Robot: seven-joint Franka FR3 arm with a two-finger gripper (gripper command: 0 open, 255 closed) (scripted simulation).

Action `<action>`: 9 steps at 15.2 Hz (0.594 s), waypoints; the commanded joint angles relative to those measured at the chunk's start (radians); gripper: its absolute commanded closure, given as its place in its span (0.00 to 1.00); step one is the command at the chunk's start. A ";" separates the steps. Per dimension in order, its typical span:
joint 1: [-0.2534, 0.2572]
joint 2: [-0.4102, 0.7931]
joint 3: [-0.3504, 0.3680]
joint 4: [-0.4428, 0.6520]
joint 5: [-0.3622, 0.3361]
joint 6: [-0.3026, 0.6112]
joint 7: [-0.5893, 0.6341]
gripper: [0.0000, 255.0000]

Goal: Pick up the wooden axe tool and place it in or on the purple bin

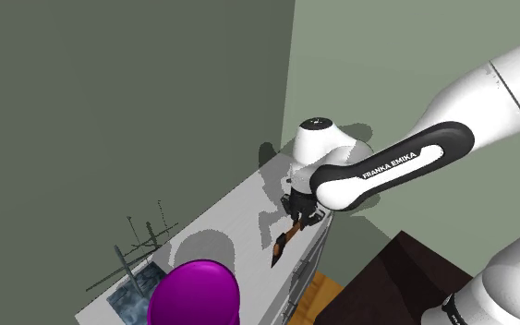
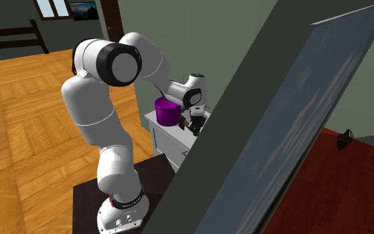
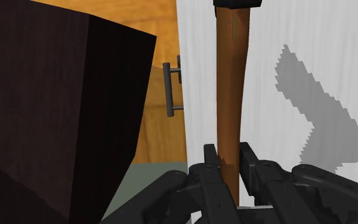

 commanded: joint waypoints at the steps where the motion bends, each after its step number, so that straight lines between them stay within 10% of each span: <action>1: 0.003 -0.025 -0.004 0.009 0.019 -0.031 -0.016 1.00; 9: 0.015 -0.110 -0.025 0.055 0.070 -0.151 -0.058 1.00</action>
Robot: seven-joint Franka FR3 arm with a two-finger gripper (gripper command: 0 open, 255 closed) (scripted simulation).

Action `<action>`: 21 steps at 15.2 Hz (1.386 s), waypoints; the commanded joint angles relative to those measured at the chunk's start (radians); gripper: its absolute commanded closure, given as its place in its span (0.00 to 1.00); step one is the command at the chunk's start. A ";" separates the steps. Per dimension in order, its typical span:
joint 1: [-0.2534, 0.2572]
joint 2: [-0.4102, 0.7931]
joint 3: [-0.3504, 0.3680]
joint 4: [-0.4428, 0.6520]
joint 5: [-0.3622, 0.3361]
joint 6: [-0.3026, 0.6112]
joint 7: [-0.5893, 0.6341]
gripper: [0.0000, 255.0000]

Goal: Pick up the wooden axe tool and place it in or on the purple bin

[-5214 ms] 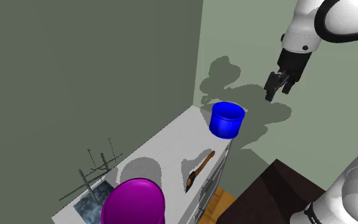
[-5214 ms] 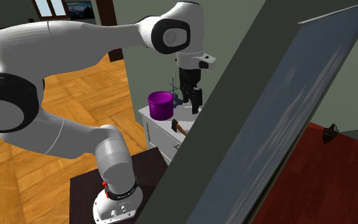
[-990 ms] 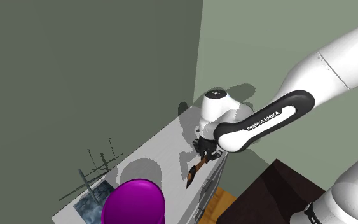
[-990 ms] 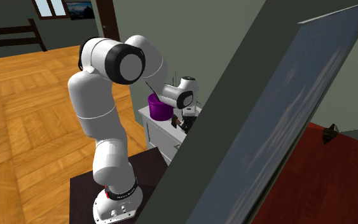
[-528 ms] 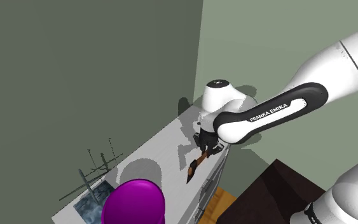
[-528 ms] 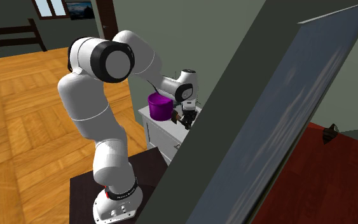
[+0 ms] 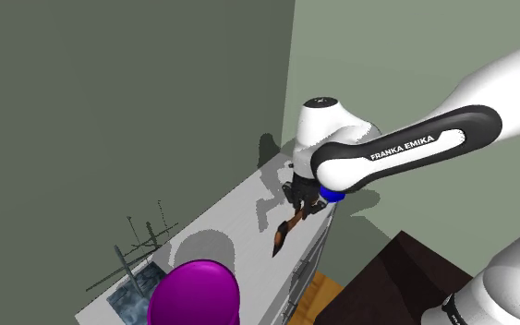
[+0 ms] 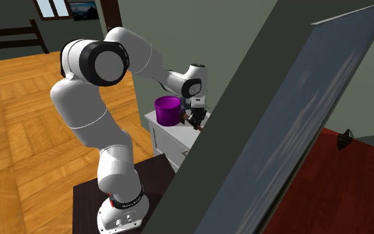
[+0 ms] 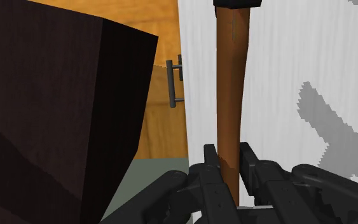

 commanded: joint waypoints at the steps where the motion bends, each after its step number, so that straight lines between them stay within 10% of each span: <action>1: 0.003 -0.020 -0.005 0.013 0.010 -0.031 -0.007 1.00; 21: 0.026 -0.111 -0.014 0.196 0.045 -0.295 0.006 1.00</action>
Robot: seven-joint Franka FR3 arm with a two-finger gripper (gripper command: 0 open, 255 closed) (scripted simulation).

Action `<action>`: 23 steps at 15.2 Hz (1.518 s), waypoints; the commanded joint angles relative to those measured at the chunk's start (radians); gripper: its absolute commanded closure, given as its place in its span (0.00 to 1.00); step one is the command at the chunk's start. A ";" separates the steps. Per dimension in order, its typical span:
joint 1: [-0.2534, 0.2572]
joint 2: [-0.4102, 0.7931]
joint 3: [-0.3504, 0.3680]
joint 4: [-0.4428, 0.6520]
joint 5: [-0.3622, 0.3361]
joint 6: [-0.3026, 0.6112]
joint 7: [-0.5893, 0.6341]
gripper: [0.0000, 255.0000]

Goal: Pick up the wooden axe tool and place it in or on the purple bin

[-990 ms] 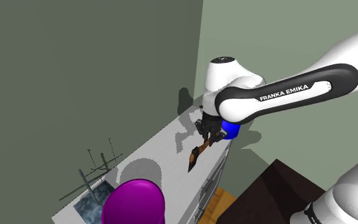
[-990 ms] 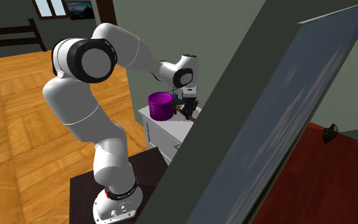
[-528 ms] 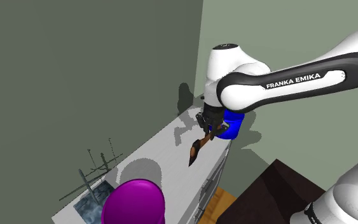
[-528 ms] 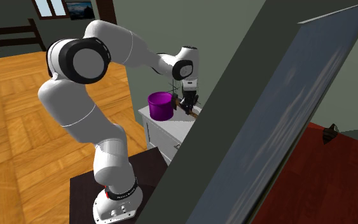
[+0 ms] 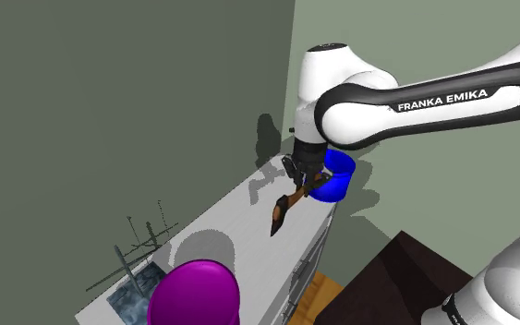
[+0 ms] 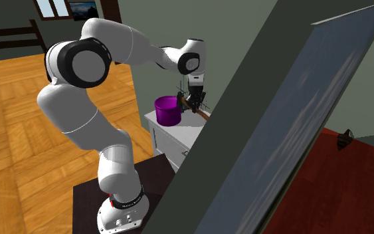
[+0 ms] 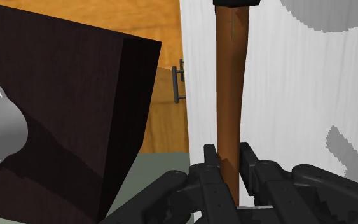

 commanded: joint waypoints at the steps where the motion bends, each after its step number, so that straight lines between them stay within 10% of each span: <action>1: 0.009 0.025 0.033 0.037 -0.005 -0.011 0.049 1.00; 14: 0.099 0.347 0.288 0.355 -0.193 -0.071 0.486 1.00; 23: 0.365 0.709 0.313 0.723 -0.463 -0.214 0.793 1.00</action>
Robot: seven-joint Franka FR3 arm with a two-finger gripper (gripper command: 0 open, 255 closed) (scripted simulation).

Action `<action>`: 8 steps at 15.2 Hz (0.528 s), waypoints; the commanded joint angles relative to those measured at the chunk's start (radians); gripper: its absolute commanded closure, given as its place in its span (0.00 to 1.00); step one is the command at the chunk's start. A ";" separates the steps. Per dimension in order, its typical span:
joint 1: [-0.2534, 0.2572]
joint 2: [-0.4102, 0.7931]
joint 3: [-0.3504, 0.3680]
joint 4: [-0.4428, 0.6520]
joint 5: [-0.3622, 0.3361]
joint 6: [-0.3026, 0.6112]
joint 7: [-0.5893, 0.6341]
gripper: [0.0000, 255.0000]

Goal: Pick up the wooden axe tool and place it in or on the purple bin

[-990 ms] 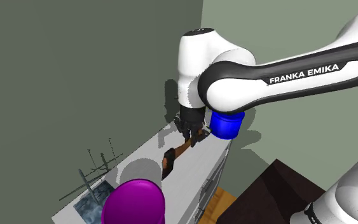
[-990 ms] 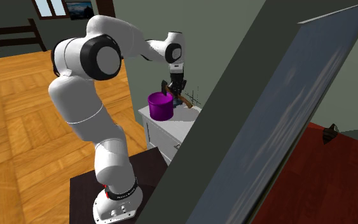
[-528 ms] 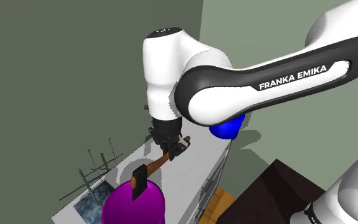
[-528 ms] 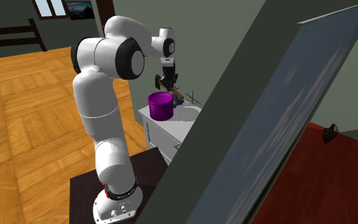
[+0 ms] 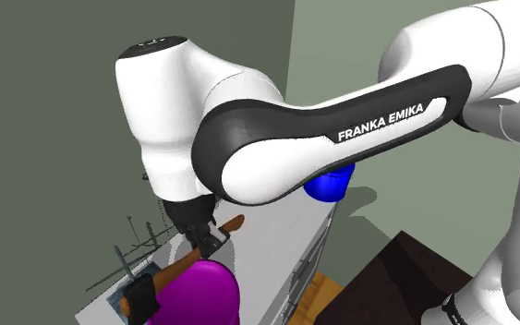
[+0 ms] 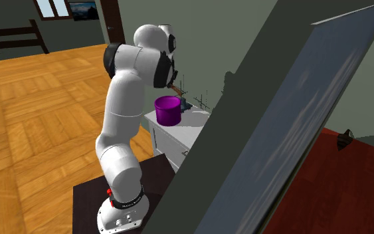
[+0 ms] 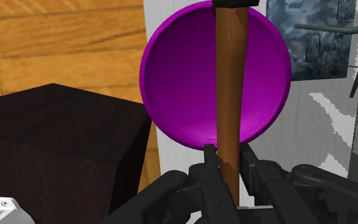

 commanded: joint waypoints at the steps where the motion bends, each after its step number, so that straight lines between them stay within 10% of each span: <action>1: 0.061 0.061 -0.010 0.071 -0.042 -0.029 0.045 1.00; 8: 0.055 0.075 -0.020 -0.008 -0.057 0.058 0.058 1.00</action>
